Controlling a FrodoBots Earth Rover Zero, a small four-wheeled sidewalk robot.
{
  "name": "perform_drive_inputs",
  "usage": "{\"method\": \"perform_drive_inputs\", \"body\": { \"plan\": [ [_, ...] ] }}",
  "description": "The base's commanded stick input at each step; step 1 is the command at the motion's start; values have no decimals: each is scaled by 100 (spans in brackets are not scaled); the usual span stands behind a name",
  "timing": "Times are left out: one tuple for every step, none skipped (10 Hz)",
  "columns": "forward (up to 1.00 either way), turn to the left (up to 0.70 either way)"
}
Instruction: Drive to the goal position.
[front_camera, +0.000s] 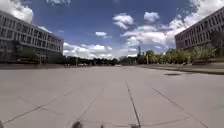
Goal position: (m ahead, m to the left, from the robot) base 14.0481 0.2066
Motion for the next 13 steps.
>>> {"method": "perform_drive_inputs", "body": {
  "plan": [
    [70, 0],
    [70, 0],
    [70, 0],
    [70, 0],
    [70, 0],
    [70, 0],
    [70, 0],
    [70, 0],
    [70, 0],
    [70, 0],
    [70, 0],
    [70, 0],
    [70, 0]
  ]
}}
